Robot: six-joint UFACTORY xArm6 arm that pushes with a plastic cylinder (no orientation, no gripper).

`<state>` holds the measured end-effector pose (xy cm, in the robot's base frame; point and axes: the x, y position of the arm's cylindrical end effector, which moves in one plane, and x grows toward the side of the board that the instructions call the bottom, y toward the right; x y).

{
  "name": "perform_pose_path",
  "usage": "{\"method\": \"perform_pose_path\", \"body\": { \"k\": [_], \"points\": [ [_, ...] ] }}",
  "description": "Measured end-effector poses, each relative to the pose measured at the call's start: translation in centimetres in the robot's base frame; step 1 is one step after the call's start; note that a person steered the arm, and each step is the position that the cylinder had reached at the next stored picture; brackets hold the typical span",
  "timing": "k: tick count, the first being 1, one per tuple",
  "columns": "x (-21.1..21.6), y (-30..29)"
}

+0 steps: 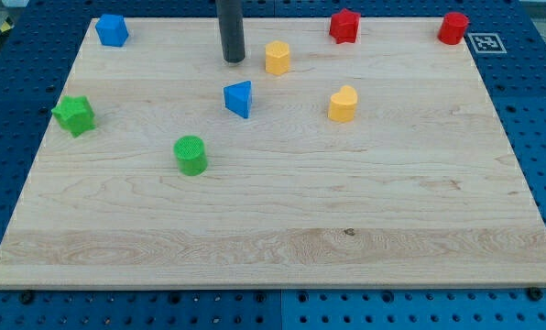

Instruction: Move the yellow hexagon to the top of the yellow heart

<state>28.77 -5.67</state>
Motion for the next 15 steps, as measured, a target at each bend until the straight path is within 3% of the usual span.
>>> {"method": "perform_pose_path", "body": {
  "k": [2,5,11,13,15],
  "points": [
    [2.0,4.4],
    [1.0,8.7],
    [-9.5,8.8],
    [-7.4,12.6],
    [-2.4,12.9]
  ]
}}
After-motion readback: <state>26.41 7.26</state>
